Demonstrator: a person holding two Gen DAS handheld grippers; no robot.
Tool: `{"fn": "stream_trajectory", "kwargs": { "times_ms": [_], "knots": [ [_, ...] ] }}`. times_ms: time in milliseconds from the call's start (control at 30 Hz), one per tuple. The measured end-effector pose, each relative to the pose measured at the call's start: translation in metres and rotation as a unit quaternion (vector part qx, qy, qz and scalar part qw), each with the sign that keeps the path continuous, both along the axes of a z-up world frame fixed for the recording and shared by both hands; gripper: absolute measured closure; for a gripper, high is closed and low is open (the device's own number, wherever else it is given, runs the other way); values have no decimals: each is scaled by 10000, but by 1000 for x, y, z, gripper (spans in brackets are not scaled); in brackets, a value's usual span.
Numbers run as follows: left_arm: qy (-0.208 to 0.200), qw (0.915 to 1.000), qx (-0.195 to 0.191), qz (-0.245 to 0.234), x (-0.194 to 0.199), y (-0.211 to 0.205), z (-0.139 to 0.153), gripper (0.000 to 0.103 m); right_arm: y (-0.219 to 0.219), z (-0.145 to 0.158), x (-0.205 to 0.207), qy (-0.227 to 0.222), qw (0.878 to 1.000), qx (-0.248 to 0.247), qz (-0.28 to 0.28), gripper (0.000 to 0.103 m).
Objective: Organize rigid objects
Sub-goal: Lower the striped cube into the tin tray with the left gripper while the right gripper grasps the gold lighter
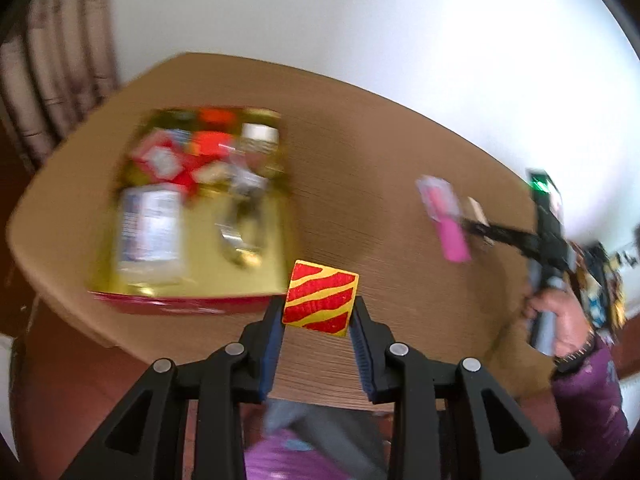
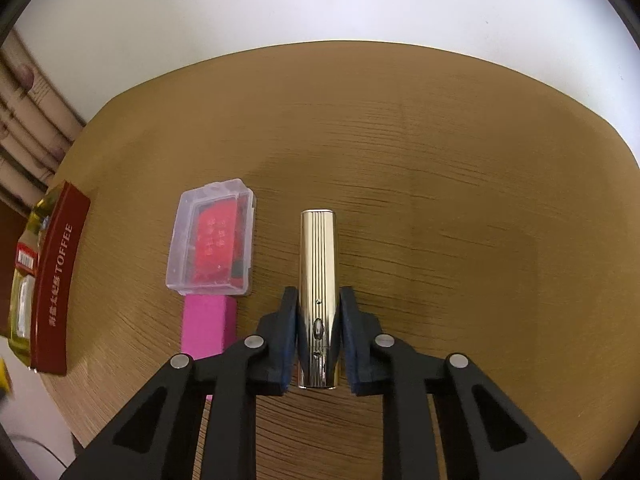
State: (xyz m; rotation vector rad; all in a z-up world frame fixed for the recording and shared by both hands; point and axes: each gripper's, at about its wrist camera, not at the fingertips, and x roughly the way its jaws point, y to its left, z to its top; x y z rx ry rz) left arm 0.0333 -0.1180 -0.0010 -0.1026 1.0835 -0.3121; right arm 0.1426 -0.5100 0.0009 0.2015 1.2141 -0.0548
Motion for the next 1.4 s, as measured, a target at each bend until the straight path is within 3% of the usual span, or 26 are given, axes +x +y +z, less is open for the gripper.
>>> {"fn": "stream_trajectory", "kwargs": {
  "times_ms": [133, 267, 500, 733, 900, 1133, 1400],
  "knots": [
    [-80, 9984, 277, 496, 11, 42, 8, 70, -14, 2, -8, -60, 9998, 187, -31, 85],
    [-90, 9969, 499, 597, 26, 56, 10, 70, -36, 7, -19, -121, 9977, 634, -224, 85],
    [-38, 9957, 832, 402, 83, 35, -16, 70, -62, 24, -43, -272, 9950, 886, -365, 85],
    [-44, 9863, 1610, 362, 110, 18, -43, 69, -66, 35, -50, -358, 9933, 1011, -434, 85],
    [-373, 9863, 1509, 556, 93, 26, -29, 67, -61, 47, -48, -485, 9924, 1058, -397, 85],
    [-683, 9837, 776, 1471, 26, 74, -15, 61, -24, 76, -44, -674, 9891, 1313, 7, 85],
    [-787, 9761, 1144, 1672, -26, 85, -33, 60, 72, 102, -31, -623, 9734, 1977, 979, 85]
  ]
}}
